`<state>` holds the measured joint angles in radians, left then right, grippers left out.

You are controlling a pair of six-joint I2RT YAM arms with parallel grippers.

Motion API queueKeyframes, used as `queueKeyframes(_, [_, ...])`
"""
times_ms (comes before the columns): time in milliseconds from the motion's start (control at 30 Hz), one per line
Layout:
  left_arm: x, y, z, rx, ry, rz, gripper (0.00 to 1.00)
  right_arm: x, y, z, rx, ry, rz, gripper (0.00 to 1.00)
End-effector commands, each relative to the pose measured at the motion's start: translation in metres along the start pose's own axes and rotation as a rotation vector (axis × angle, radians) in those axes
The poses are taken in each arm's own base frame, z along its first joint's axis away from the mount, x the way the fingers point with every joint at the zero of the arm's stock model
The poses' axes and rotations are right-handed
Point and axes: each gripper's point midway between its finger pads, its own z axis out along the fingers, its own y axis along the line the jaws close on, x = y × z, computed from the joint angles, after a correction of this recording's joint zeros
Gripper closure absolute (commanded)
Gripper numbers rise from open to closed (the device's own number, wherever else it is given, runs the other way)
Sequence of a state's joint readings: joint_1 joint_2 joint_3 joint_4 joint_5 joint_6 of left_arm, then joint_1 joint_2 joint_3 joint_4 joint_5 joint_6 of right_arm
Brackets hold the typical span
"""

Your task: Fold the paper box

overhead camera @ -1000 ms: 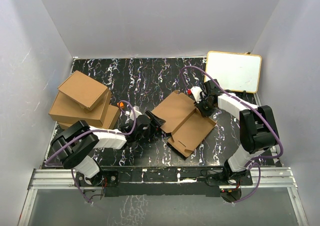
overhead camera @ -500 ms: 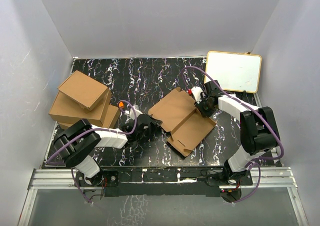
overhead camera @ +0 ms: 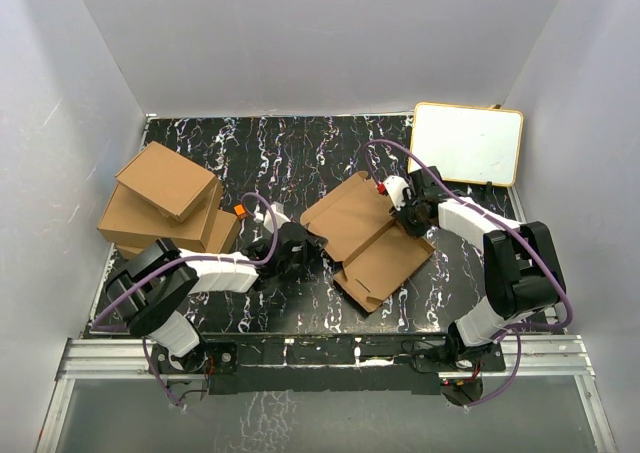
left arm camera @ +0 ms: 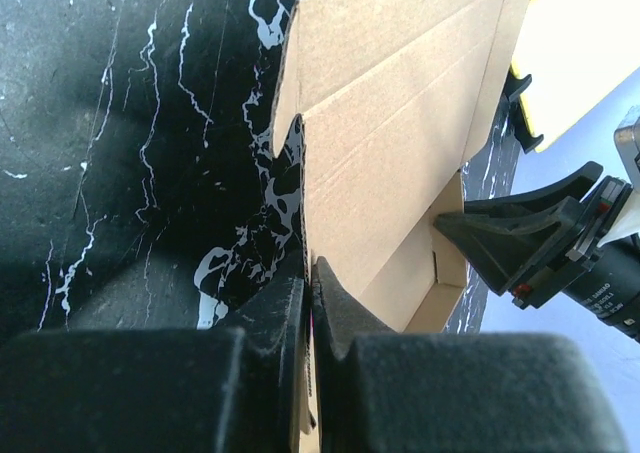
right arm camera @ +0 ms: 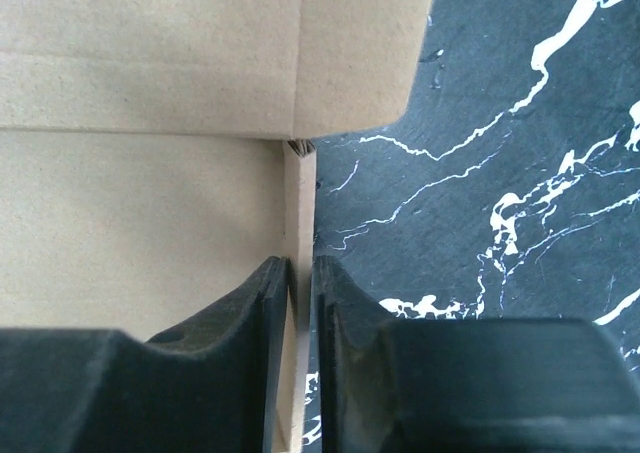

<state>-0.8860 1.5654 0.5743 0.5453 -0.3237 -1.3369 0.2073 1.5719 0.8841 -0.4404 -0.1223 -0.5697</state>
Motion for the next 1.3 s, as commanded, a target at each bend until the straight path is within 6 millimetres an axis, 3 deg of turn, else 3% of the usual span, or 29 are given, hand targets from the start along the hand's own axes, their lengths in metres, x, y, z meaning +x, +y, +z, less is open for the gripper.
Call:
queueKeyframes(0, [-0.008,-0.017,-0.006,0.012,-0.016,0.062,1.00,-0.014,-0.005,-0.006,0.001,-0.052,-0.002,0.74])
queueKeyframes(200, [-0.014,-0.012,-0.011,-0.010,-0.040,0.064,1.00,-0.012,-0.006,-0.013,0.004,-0.047,-0.015,0.70])
queueKeyframes(933, [-0.020,-0.017,-0.013,-0.011,-0.056,0.094,1.00,0.027,0.009,-0.021,-0.033,0.033,-0.020,0.53])
queueKeyframes(1167, [-0.021,-0.021,-0.013,-0.011,-0.057,0.123,1.00,0.030,0.008,-0.024,-0.022,0.032,-0.030,0.52])
queueKeyframes(1267, [-0.021,-0.023,-0.012,-0.009,-0.056,0.130,1.00,0.031,0.005,-0.022,-0.004,0.040,-0.028,0.60])
